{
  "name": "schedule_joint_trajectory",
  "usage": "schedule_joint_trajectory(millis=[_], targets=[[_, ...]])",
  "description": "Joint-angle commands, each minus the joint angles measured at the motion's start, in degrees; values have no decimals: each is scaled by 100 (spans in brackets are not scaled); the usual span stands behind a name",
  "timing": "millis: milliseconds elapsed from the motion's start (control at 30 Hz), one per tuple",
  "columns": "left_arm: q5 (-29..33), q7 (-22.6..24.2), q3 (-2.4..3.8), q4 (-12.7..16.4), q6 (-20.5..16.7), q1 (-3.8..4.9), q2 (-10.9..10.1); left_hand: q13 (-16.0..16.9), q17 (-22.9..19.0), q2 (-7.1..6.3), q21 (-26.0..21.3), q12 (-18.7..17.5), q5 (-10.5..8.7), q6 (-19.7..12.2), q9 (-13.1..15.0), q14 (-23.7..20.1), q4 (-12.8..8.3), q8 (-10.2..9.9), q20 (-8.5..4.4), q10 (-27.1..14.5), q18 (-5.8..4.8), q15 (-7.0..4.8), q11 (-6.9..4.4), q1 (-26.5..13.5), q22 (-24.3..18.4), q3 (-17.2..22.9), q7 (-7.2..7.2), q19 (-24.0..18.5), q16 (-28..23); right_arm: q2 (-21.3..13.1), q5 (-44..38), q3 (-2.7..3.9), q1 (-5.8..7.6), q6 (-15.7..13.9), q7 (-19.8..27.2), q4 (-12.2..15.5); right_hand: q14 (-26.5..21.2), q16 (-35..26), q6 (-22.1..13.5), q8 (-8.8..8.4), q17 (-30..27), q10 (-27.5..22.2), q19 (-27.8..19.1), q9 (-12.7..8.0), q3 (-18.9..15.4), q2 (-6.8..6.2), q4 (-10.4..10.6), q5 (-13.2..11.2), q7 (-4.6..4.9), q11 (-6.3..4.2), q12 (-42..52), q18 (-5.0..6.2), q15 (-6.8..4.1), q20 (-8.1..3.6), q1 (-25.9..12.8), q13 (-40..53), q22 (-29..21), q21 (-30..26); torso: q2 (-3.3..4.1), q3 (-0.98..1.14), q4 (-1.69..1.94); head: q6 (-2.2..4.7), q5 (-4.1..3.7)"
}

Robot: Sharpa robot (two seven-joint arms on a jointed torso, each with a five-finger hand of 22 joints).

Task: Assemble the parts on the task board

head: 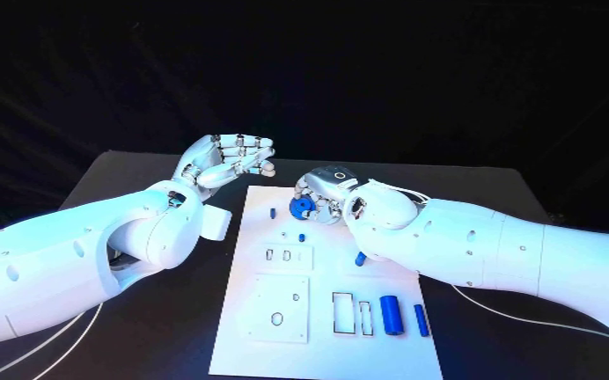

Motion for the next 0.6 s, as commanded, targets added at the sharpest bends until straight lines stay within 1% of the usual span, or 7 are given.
schedule_joint_trajectory(millis=[33,67,300,367,467,567,600], targets=[[15,34,5,4,97,7,18,6,5,-7,32,-30,11,34,10,-49,6,-12,-18,32,51,1,17,50,5,22,85,-40,-35,24,-82,-4,-13,107,32,-30,436,32,179,34,826,40,313,46,24,23,0,-12,-6,15,26,-92,-32,-28,-54,4,1146,21,-3,4,-14,-6,3],[15,34,5,2,98,7,20,6,5,-7,32,-30,11,34,10,-49,6,-12,-18,32,51,1,17,50,5,22,85,-40,-35,32,-82,-6,-18,138,35,-47,436,32,179,34,826,40,313,46,24,23,0,-12,-6,15,26,-92,-32,-28,-54,4,1146,21,-3,6,-18,-7,7],[14,31,5,-2,100,7,23,6,5,-7,32,-30,11,34,10,-49,6,-12,-18,32,51,1,17,50,5,22,85,-40,-35,61,-54,-16,-41,257,27,-114,436,32,151,16,826,21,301,40,48,-9,-1,-29,6,25,-2,-87,-24,-24,-132,-16,1132,3,-1,9,-16,-6,6],[14,30,5,-5,99,7,23,6,5,-7,32,-30,11,34,10,-49,6,-12,-18,32,51,1,17,50,5,22,85,-40,-35,72,-51,-19,-50,262,9,-143,435,30,75,-32,824,-64,281,22,71,-46,-4,-129,31,45,-125,-80,-9,-13,-211,-120,1110,-26,-1,10,-14,-6,5],[14,30,5,-4,99,7,22,6,5,-7,32,-30,11,34,10,-49,6,-12,-18,32,51,1,17,50,5,22,85,-40,-35,90,-47,-22,-59,245,-1,-185,432,25,-14,-92,816,-107,268,-1,103,-78,-19,-181,64,72,-184,-75,13,4,-277,-165,1095,-47,-2,10,-14,-4,1],[14,29,5,-4,99,7,22,6,5,-7,32,-30,11,34,10,-49,6,-12,-18,32,51,1,17,50,5,22,85,-40,-35,104,-39,-24,-64,222,-1,-209,431,25,-207,-223,818,-184,249,-51,132,-128,-37,-267,124,125,-283,-68,55,38,-359,-243,1076,-75,0,9,-17,0,0],[14,28,5,-4,98,7,22,6,5,-7,32,-30,11,34,10,-49,6,-12,-18,32,51,1,17,50,5,22,85,-40,-35,108,-36,-25,-65,212,1,-214,431,25,-221,-236,819,-195,248,-56,134,-136,-42,-290,129,131,-296,-67,62,43,-371,-254,1074,-78,0,9,-17,0,0]])
